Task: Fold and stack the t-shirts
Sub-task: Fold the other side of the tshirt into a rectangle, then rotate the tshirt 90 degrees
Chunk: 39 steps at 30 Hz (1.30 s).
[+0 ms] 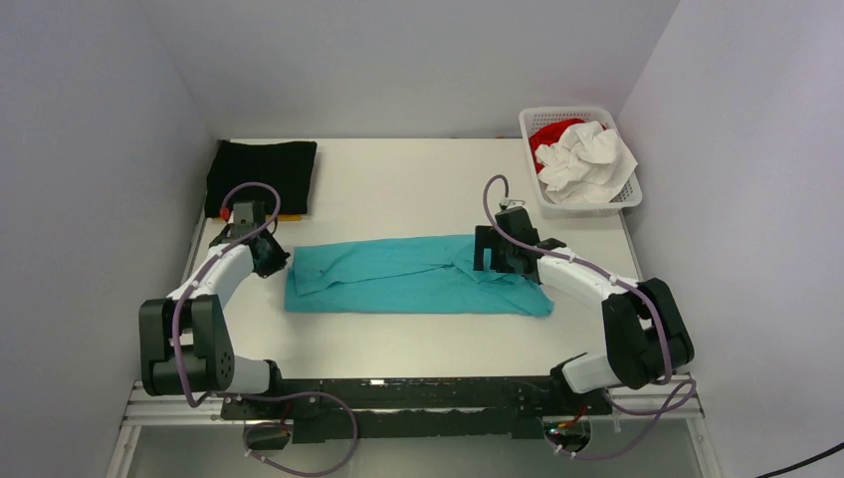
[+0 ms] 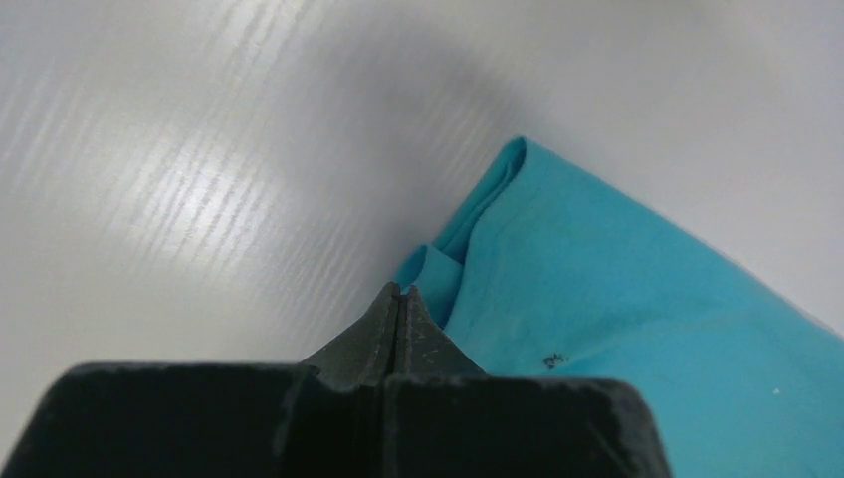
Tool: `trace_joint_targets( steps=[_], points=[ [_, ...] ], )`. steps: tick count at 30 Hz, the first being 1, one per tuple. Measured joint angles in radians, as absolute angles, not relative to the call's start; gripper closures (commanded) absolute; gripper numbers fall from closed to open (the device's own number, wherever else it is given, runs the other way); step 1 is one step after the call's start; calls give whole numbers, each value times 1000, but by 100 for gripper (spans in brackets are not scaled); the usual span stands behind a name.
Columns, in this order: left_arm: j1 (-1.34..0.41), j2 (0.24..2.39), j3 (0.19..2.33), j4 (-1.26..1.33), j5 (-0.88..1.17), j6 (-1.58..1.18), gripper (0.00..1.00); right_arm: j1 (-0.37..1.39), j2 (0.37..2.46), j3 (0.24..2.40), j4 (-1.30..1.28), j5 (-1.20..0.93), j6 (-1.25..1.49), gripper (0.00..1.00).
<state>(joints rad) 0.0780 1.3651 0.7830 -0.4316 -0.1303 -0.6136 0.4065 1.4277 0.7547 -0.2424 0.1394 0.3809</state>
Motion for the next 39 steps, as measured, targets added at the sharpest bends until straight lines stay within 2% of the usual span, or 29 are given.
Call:
trace_joint_targets(
  steps=[3,6,10,13,17,21,32,36,39],
  points=[
    [79,1367,783,-421,-57,-604,77,406,1408,754,-248,154,382,0],
    [55,1341,783,-376,40,-593,48,406,1369,754,-247,152,386,0],
    [-83,1328,816,-329,122,-576,29,406,1338,754,-228,105,397,0],
    [-198,1404,898,-295,189,-547,15,406,1342,755,-191,62,395,0],
    [-273,1575,996,-266,257,-512,8,406,1429,814,-189,53,376,0],
    [-278,1669,986,-273,275,-500,4,406,1524,867,-190,41,395,0],
    [-274,1680,940,-246,271,-495,3,385,1550,797,-243,-10,583,0],
    [-274,1647,890,-195,272,-516,1,300,1678,928,-237,-74,656,0],
    [-283,1583,817,-163,279,-558,1,236,1842,1116,-208,-113,706,0]
  ],
)
